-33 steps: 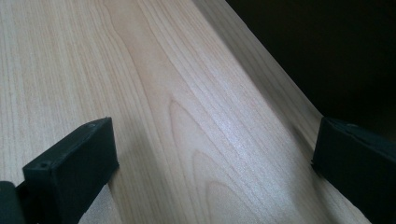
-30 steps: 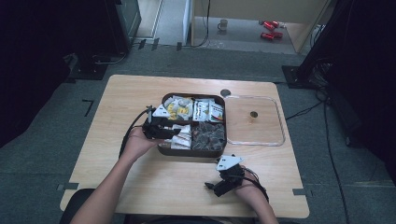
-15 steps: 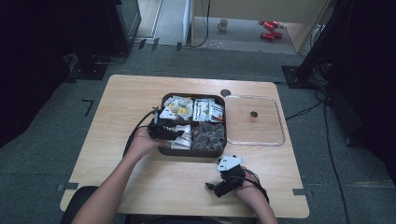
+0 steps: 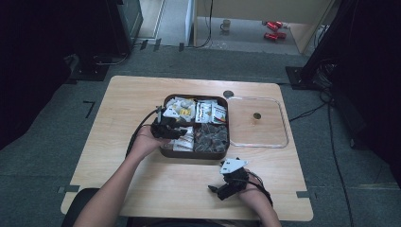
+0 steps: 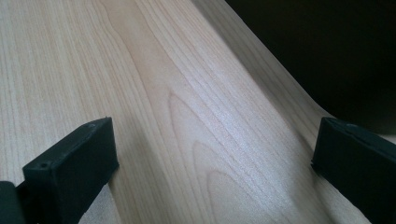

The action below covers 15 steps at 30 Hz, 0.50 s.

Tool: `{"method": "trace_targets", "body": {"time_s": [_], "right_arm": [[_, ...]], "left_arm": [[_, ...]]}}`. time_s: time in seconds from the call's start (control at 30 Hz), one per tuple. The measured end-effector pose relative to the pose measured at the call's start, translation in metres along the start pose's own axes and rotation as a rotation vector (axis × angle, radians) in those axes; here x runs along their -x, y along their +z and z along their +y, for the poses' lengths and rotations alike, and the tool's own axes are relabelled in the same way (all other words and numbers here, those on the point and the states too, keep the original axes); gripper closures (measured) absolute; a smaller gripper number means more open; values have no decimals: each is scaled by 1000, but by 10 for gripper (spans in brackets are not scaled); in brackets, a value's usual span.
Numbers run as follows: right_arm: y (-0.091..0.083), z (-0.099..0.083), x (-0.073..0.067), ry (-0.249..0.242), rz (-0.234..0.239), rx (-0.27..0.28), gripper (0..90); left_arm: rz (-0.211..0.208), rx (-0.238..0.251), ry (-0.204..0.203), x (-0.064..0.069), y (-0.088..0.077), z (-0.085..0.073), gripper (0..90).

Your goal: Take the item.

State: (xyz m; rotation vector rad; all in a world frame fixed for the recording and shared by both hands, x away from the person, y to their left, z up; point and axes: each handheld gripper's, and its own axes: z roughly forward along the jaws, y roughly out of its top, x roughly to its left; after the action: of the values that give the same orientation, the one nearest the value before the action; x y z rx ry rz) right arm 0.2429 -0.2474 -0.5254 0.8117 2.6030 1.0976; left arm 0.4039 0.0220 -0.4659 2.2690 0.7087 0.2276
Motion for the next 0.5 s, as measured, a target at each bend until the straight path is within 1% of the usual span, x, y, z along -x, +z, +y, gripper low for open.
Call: {"method": "trace_targets", "body": {"time_s": [0.03, 0.1, 0.17, 0.2, 0.23, 0.27, 0.3, 0.33, 0.37, 0.4, 0.43, 0.47, 0.5], "right_arm": [[0, 0, 0, 0, 0, 0, 0], [0, 0, 0, 0, 0, 0, 0], [0, 0, 0, 0, 0, 0, 0], [0, 0, 0, -1, 0, 0, 0], [0, 0, 0, -1, 0, 0, 0], [0, 0, 0, -1, -1, 0, 0], [0, 0, 0, -1, -1, 0, 0], [0, 0, 0, -1, -1, 0, 0], [0, 0, 0, -1, -1, 0, 0], [0, 0, 0, -1, -1, -1, 0], [0, 0, 0, -1, -1, -1, 0], [0, 0, 0, -1, 0, 0, 0], [0, 0, 0, -1, -1, 0, 0]], "left_arm": [[3, 5, 7, 0, -1, 0, 564], [7, 14, -8, -2, -3, 0, 586], [8, 14, -13, -3, -3, 0, 601], [4, 0, -20, -5, -2, -1, 602], [4, 0, -20, -5, -2, -1, 600], [-10, 2, -23, -5, -2, -1, 587], [-18, 6, -19, -3, -2, -1, 587], [-25, 16, -5, 0, -1, 0, 581], [-25, 16, -5, 0, -1, 0, 579], [-32, 16, 15, 4, 1, 1, 573], [-32, 16, 15, 4, 1, 1, 573], [-15, 16, 34, 6, 1, 1, 573], [-25, 17, 27, 5, 1, 1, 572]]}}
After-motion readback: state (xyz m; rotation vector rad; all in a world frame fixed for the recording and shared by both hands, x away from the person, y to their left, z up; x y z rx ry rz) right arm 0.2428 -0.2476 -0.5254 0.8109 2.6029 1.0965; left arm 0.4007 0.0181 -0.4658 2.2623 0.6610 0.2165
